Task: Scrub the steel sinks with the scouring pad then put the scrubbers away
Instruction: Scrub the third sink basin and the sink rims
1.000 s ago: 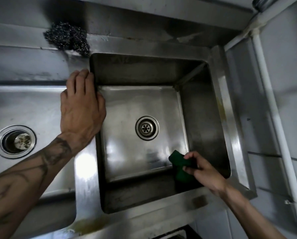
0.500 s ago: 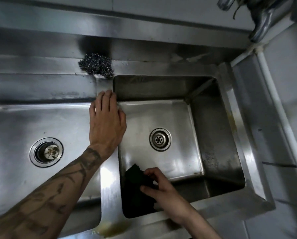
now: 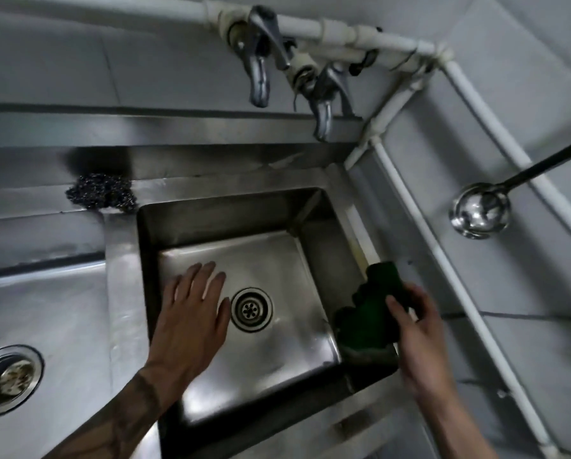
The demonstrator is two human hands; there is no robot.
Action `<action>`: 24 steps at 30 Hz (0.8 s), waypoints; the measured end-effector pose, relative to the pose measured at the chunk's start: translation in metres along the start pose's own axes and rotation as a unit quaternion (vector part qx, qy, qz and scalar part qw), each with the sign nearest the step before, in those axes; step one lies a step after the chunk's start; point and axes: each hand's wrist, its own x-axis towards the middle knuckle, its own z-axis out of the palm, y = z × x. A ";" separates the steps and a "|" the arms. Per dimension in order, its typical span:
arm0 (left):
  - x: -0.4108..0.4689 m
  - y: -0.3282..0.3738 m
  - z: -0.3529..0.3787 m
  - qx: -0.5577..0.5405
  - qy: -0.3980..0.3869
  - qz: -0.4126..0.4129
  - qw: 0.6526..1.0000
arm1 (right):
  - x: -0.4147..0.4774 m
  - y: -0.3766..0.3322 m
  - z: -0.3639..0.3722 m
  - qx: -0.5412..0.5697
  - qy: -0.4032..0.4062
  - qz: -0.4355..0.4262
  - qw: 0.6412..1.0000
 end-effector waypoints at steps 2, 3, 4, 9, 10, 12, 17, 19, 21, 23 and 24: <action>0.011 0.020 0.008 -0.004 -0.001 0.028 1.000 | 0.027 -0.004 -0.023 -0.040 0.032 -0.055 0.997; 0.017 0.029 0.012 -0.003 0.000 0.041 0.999 | 0.040 -0.003 -0.032 -0.074 0.055 -0.091 0.992; 0.025 0.038 0.016 0.001 0.005 0.052 0.999 | 0.053 -0.001 -0.038 -0.125 0.076 -0.131 0.981; 0.063 0.068 0.039 0.001 0.020 0.083 0.996 | 0.088 0.054 -0.027 -0.348 0.005 -0.146 0.926; 0.072 0.068 0.043 0.009 0.018 0.087 0.996 | 0.091 0.062 -0.021 -0.360 -0.011 -0.156 0.920; 0.096 0.062 0.051 0.030 0.004 0.092 0.995 | 0.099 0.065 -0.016 -0.382 -0.052 -0.195 0.902; 0.166 0.002 0.053 0.113 -0.004 0.079 0.991 | 0.123 0.061 -0.004 -0.389 -0.111 -0.255 0.878; 0.182 -0.028 0.047 0.136 -0.002 0.067 0.988 | 0.136 0.060 0.004 -0.379 -0.112 -0.267 0.879; 0.185 -0.056 0.040 0.155 0.005 0.078 0.985 | 0.149 0.053 0.020 -0.374 -0.123 -0.263 0.881; 0.180 -0.076 0.035 0.172 0.014 0.106 0.979 | 0.159 0.044 0.037 -0.373 -0.137 -0.263 0.879; 0.176 -0.084 0.033 0.173 0.023 0.115 0.978 | 0.161 0.041 0.041 -0.377 -0.143 -0.268 0.875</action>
